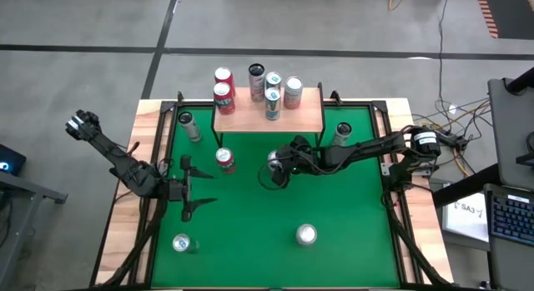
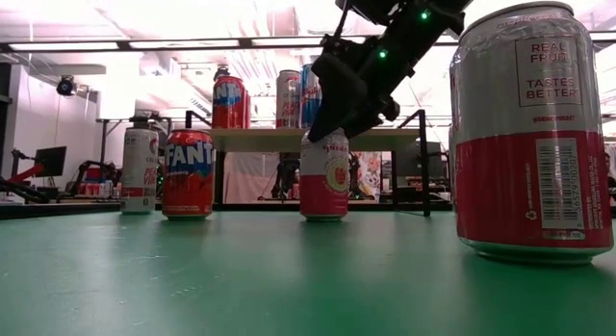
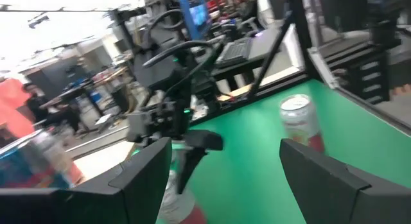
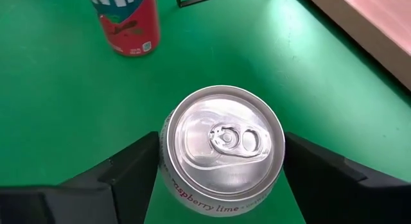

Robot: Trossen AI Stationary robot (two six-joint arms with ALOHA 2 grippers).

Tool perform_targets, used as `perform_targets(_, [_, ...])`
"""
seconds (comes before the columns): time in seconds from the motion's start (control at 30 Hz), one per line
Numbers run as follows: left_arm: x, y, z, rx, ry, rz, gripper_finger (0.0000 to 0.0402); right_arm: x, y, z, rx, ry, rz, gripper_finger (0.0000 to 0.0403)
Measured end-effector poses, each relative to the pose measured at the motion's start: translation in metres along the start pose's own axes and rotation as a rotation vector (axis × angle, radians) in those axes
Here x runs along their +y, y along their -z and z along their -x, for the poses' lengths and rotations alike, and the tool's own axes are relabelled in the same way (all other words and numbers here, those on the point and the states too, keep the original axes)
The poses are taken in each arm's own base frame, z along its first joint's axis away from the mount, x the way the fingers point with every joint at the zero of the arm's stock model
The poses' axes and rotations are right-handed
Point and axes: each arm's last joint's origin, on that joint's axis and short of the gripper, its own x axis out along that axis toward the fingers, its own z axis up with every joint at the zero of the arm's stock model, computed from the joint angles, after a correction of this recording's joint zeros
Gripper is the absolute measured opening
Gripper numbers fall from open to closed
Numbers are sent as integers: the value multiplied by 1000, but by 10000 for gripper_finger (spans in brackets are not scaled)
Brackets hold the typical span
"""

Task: Place canned beverage on shelf
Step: Put the top white and pink soda can on the shelf

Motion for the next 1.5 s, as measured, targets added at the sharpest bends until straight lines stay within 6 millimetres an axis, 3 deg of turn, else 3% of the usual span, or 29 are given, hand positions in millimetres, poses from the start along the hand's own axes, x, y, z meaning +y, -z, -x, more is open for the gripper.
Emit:
perform_targets(0.47, [2,0,0,16,-72,26,274,1,-12,7,-21,-1,-19,261])
perform_targets(0.83, [4,-4,0,-14,-85,57,274,4,-75,53,-75,-37,-42,260])
perform_targets(1.17, [5,-6,0,-36,-91,110,274,-6,-121,108,-42,-20,-63,260])
perform_targets(1.5, [5,-7,0,-44,-93,122,274,-31,-135,144,49,104,-117,260])
